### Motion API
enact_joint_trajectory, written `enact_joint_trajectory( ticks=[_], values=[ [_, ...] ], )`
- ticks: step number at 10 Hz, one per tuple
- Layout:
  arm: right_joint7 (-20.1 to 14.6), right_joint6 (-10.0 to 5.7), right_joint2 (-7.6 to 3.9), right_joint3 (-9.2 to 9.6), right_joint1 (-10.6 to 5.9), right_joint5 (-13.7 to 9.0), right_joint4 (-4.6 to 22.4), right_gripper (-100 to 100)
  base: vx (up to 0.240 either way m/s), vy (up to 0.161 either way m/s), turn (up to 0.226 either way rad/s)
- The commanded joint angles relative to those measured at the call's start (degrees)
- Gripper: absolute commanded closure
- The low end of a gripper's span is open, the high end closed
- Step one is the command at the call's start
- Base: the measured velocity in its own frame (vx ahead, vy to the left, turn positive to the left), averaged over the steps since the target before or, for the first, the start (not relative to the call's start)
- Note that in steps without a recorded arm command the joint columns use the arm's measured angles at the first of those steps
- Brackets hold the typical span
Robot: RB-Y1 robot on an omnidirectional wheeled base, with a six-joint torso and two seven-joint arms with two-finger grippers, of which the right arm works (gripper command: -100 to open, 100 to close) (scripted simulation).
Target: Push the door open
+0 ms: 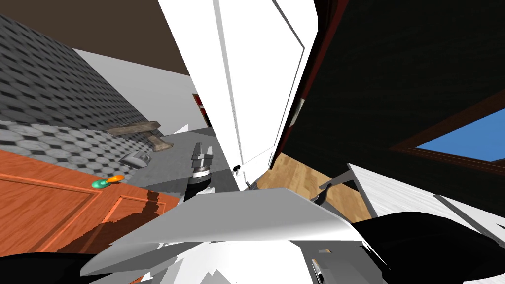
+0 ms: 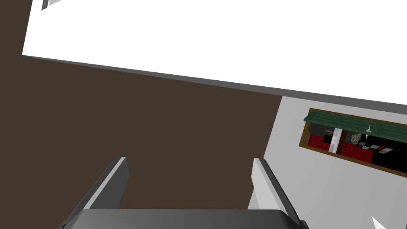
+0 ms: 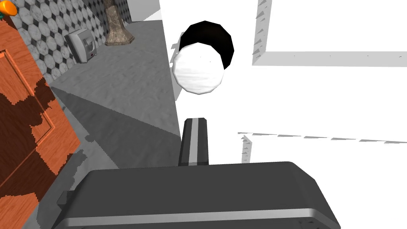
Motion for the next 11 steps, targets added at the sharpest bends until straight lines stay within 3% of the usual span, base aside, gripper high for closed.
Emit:
enact_joint_trajectory(
  ticks=[1,2,3,7,11],
  values=[
    [0.0,0.0,0.0,0.0,0.0,0.0,0.0,100,-0.007,-0.004,0.0],
    [0.0,0.0,0.0,0.0,0.0,0.0,0.0,100,0.0,0.0,0.0],
    [1.3,0.33,-0.27,-0.29,0.63,-1.8,-0.1,-100,-0.038,0.043,-0.066],
    [4.9,1.23,-0.67,-1.09,2.35,-6.6,-0.5,-100,-0.072,0.092,-0.083],
    [4.2,0.78,-0.03,-1.65,1.11,-5.3,0.4,-100,0.102,0.088,-0.001]
  ],
)
